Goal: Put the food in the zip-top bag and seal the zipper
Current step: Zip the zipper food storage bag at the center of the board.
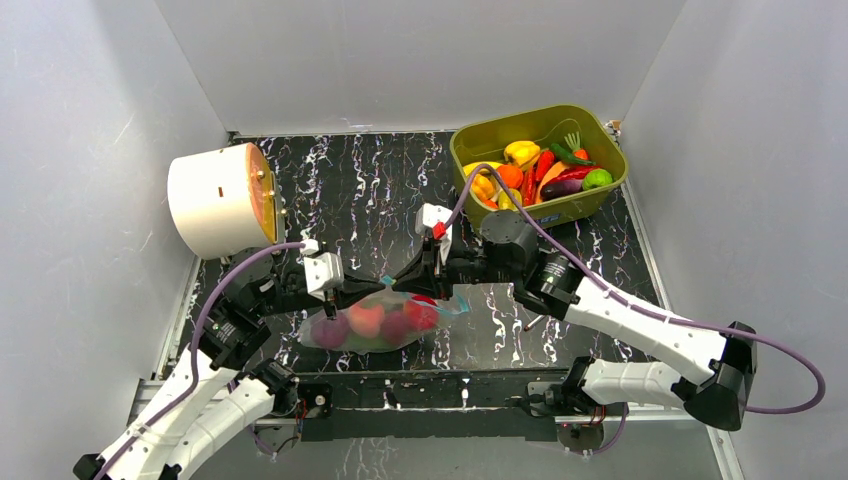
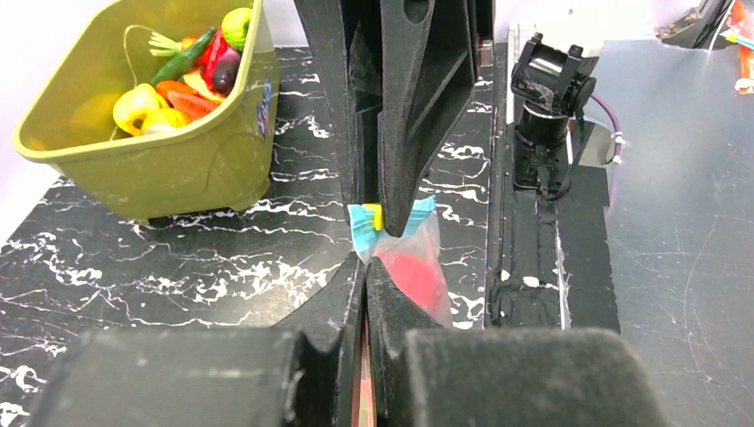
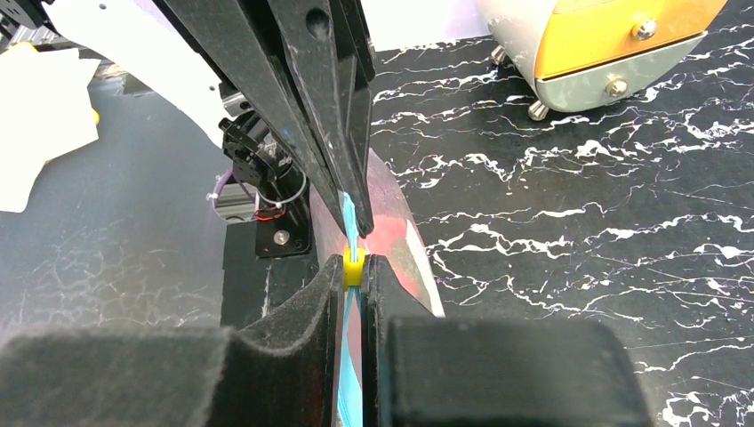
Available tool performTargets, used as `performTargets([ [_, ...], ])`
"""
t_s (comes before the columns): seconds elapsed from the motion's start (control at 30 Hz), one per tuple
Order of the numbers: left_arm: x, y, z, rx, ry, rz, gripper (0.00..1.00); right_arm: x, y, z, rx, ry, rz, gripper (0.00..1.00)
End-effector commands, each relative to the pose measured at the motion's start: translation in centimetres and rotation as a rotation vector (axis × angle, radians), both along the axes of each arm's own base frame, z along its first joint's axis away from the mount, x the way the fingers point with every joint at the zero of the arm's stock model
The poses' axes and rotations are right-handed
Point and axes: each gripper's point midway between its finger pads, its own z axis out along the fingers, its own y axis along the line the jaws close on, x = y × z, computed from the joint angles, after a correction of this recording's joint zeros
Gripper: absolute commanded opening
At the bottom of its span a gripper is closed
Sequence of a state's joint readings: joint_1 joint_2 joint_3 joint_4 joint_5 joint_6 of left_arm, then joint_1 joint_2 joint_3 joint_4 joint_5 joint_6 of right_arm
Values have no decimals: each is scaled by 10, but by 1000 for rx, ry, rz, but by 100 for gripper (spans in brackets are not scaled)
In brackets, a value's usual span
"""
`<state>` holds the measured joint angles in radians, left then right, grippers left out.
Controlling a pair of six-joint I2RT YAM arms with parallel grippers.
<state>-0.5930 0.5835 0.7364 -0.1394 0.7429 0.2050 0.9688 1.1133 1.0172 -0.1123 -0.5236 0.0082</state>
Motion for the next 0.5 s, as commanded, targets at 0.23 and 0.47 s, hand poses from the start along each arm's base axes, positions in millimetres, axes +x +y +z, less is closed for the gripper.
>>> performTargets([
  [0.23, -1, 5, 45, -114, -141, 30, 0, 3, -13, -8, -50, -10, -48, 0],
  [0.47, 12, 20, 54, -126, -201, 157, 0, 7, -20, -25, -110, 7, -81, 0],
])
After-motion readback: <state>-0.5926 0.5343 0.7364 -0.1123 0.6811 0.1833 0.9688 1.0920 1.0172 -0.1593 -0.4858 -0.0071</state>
